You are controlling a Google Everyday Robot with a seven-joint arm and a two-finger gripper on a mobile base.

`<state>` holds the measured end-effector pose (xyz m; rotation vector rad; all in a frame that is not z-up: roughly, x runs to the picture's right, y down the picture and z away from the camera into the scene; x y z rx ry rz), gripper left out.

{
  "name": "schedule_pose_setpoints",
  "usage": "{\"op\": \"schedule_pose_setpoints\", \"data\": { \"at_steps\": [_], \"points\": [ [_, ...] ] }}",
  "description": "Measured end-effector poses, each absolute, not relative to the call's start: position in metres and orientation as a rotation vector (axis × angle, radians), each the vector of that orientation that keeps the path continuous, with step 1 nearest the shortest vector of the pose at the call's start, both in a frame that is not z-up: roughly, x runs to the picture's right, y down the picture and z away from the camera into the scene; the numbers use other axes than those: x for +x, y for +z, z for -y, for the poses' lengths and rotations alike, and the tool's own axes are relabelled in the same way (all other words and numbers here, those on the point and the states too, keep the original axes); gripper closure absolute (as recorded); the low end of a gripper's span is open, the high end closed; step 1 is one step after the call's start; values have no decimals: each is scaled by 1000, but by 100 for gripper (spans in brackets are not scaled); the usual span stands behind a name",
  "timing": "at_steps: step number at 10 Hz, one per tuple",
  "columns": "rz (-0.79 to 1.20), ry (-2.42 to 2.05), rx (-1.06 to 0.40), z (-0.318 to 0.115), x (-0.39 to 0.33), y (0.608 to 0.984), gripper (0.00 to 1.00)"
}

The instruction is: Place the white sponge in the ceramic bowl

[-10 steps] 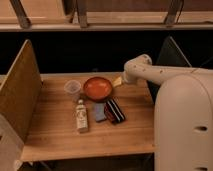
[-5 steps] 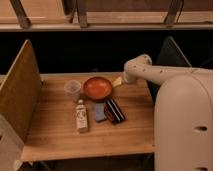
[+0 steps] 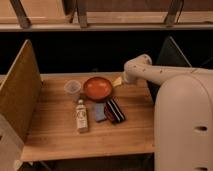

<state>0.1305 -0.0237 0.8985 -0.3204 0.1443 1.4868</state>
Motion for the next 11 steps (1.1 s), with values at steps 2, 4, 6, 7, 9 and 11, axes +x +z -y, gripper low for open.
{"op": "schedule_pose_setpoints", "data": {
  "at_steps": [2,4,6,7,9,11],
  "points": [
    [-130,1490,-316,27,129,900,20],
    [-46,1496,-318,40,114,907,20],
    [-9,1481,-370,33,89,910,20],
    [-19,1464,-399,22,79,909,20],
    [-76,1417,-434,2,70,895,20],
    [-134,1372,-404,2,73,872,20]
  ]
}}
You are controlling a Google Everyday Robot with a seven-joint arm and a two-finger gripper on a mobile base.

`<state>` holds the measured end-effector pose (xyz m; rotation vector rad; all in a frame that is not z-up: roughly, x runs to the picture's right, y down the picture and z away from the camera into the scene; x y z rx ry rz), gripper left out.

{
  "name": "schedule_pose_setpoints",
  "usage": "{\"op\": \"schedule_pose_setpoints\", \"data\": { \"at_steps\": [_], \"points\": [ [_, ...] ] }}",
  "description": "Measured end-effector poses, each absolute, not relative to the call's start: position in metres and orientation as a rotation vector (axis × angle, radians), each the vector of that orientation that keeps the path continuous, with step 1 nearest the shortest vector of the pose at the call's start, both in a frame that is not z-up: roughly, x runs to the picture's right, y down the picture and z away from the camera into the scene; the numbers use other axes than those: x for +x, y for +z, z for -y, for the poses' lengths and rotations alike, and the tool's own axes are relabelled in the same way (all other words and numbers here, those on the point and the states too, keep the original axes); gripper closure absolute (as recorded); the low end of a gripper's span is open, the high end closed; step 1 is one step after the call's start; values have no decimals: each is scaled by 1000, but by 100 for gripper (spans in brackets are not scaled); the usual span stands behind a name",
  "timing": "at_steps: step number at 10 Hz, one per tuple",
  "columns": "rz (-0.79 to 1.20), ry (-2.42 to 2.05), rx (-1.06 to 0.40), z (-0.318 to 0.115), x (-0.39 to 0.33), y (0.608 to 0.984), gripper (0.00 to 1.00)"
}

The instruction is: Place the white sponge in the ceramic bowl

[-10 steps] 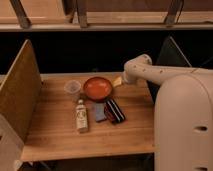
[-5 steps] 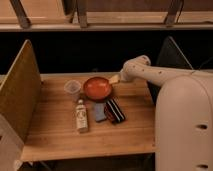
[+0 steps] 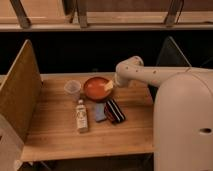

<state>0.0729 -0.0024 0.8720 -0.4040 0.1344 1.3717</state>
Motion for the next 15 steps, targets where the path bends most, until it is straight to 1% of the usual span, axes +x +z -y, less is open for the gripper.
{"op": "schedule_pose_setpoints", "data": {
  "at_steps": [2,7,8,10,13,15],
  "points": [
    [-164,1345,-398,1,68,851,20],
    [-168,1345,-401,0,70,853,20],
    [-160,1325,-427,-3,61,853,20],
    [-116,1254,-520,-20,20,844,20],
    [-119,1202,-612,-49,6,831,20],
    [-117,1172,-671,-65,-8,830,20]
  ]
}}
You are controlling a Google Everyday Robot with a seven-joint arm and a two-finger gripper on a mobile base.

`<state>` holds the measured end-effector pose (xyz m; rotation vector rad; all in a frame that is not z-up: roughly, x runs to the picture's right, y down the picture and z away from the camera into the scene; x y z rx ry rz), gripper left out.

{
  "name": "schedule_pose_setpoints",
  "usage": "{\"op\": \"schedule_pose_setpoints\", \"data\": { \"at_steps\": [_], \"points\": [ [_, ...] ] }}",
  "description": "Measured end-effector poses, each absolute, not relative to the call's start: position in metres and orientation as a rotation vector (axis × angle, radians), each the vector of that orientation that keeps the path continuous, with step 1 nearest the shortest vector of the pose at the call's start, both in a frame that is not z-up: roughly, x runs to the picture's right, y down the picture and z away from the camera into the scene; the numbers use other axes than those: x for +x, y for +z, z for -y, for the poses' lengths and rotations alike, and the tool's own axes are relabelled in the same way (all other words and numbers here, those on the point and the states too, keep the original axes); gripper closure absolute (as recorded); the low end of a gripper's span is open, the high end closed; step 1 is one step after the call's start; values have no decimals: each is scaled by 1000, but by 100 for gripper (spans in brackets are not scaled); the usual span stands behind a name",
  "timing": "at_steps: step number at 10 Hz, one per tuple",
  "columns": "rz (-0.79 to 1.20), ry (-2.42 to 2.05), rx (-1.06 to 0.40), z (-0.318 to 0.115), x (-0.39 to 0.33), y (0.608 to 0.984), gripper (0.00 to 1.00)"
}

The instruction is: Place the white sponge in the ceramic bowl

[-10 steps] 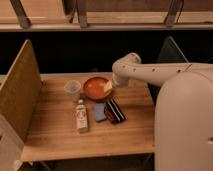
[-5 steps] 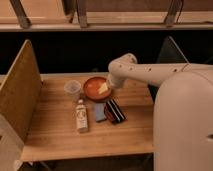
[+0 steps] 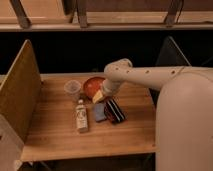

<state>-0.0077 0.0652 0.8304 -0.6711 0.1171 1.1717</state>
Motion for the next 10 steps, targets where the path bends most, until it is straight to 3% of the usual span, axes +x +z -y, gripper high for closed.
{"op": "schedule_pose_setpoints", "data": {
  "at_steps": [5,10],
  "points": [
    [-118,1168,-676,-66,-9,831,20],
    [-178,1093,-820,-105,-51,876,20]
  ]
}}
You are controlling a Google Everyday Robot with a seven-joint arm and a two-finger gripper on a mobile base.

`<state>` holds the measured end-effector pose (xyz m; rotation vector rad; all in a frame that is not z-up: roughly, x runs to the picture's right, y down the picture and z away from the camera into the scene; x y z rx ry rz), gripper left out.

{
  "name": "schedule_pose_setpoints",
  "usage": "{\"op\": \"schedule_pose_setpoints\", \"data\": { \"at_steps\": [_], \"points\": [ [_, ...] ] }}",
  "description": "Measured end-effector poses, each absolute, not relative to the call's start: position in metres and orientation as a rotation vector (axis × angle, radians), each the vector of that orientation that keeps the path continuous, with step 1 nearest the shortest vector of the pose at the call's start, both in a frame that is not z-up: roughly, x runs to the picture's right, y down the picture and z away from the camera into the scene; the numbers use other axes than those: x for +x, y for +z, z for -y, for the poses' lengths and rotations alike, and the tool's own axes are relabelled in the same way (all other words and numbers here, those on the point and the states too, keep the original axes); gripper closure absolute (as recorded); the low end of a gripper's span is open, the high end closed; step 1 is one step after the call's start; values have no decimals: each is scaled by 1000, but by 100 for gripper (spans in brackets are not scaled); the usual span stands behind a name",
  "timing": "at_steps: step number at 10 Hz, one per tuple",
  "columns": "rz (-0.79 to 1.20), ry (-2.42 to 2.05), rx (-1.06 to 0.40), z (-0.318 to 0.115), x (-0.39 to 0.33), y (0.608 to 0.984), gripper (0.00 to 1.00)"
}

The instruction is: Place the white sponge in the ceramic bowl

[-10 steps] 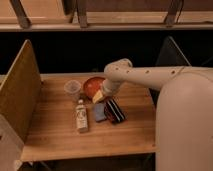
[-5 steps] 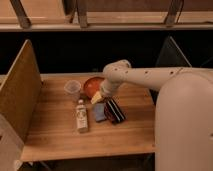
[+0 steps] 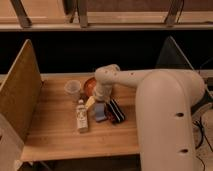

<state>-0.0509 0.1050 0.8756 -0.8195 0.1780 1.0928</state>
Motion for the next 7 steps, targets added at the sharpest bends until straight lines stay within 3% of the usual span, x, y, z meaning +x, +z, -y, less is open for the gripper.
{"op": "schedule_pose_setpoints", "data": {
  "at_steps": [7],
  "points": [
    [-218,1073,-868,-104,-62,905,20]
  ]
}}
